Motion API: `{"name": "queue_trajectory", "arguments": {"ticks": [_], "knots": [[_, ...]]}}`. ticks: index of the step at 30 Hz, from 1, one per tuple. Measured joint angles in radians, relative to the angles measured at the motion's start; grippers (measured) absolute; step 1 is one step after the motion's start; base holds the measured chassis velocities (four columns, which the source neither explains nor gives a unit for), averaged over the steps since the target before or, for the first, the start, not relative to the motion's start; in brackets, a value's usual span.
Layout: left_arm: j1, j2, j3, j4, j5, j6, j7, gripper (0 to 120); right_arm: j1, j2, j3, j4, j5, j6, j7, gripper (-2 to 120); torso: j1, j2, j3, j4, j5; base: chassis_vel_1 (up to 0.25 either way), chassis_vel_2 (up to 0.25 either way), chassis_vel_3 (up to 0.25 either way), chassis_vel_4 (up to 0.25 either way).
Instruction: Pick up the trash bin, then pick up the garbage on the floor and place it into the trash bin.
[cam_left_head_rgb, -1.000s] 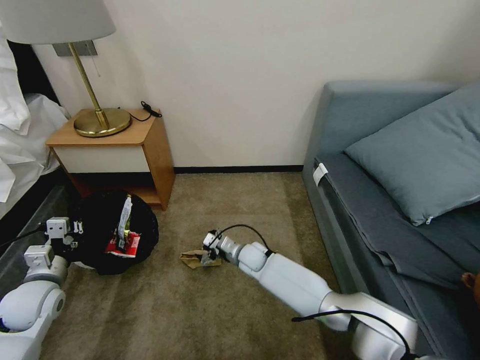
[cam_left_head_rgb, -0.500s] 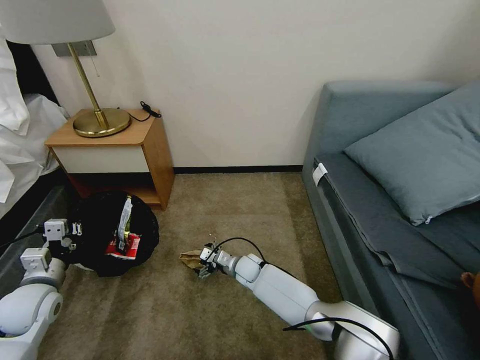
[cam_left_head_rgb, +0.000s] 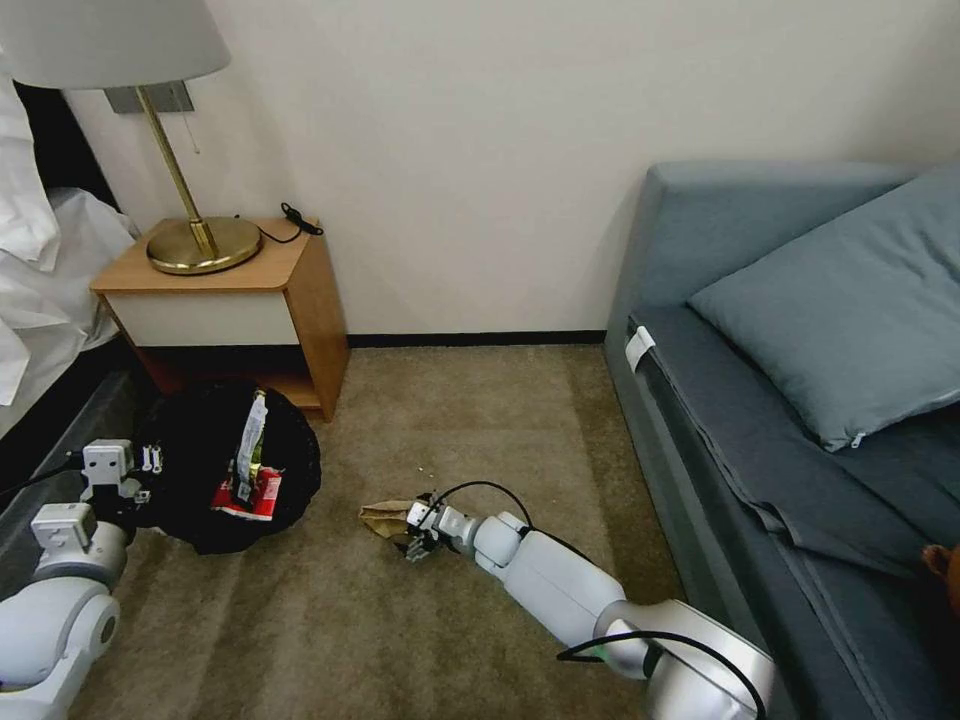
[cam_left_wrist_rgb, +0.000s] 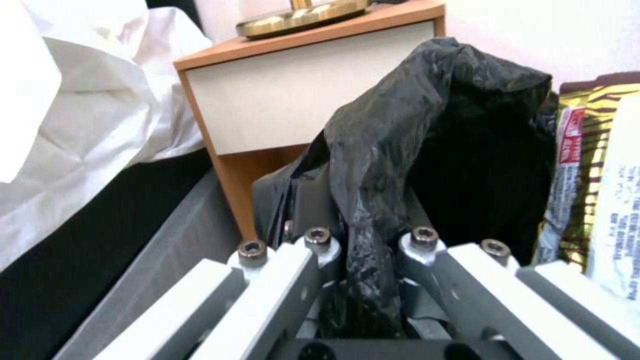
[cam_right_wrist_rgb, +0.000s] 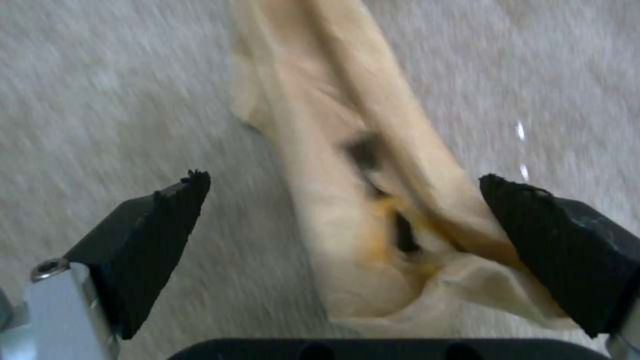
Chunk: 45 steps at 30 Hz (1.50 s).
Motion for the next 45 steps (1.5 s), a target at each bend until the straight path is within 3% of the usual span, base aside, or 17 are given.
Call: {"name": "queue_trajectory", "arguments": {"ticks": [10,15,18,21,24,29,34,36,45], "knots": [[0.021,-0.009,-0.011,-0.005,0.002,-0.035,0.001,4,0.022,-0.001,0.038,-0.086,-0.038,0.005,-0.029,99,0.0,0.0,0.0,-0.0002,0.0,0.0,0.0,0.0,0.0],[0.029,-0.001,-0.02,-0.007,-0.005,-0.045,0.001,4,0.021,-0.001,0.054,-0.095,-0.045,0.001,-0.017,86,0.0,0.0,0.0,0.0001,0.0,0.0,0.0,0.0,0.0],[0.029,0.003,-0.021,-0.006,-0.008,-0.051,0.001,4,0.018,-0.002,0.065,-0.094,-0.045,0.0,-0.017,67,0.0,0.0,0.0,-0.0001,0.0,0.0,0.0,0.0,0.0],[0.031,0.003,-0.021,-0.003,-0.008,-0.058,0.001,4,0.015,-0.002,0.072,-0.094,-0.045,0.005,-0.017,57,0.0,0.0,0.0,-0.0001,0.0,0.0,0.0,0.0,0.0],[0.032,0.002,-0.021,-0.002,-0.008,-0.06,0.001,4,0.014,-0.002,0.074,-0.094,-0.045,0.007,-0.018,54,0.0,0.0,0.0,-0.0001,0.0,0.0,0.0,0.0,0.0],[0.039,-0.004,-0.021,0.006,-0.004,-0.07,0.003,4,0.005,-0.002,0.094,-0.076,-0.039,0.031,-0.044,28,0.0,0.0,0.0,0.0,-0.0003,0.0,0.0,0.0,0.0],[0.043,-0.004,-0.027,0.002,-0.003,-0.07,0.004,4,-0.002,-0.002,0.094,-0.046,-0.025,0.034,-0.05,15,0.0,0.0,0.0,0.0001,-0.0002,0.0,0.0,0.0,0.0],[0.045,0.0,-0.035,0.0,-0.004,-0.07,0.003,4,-0.003,-0.002,0.092,-0.016,-0.008,0.033,-0.046,1,0.0,0.0,0.0,0.0001,-0.0002,0.0,0.0,0.0,0.0],[0.043,0.004,-0.04,0.013,-0.006,-0.069,0.003,4,-0.004,-0.005,0.091,0.078,0.029,0.027,-0.023,0,0.0,0.0,0.0,0.0002,-0.0002,0.0,0.0,0.0,0.0]]}}
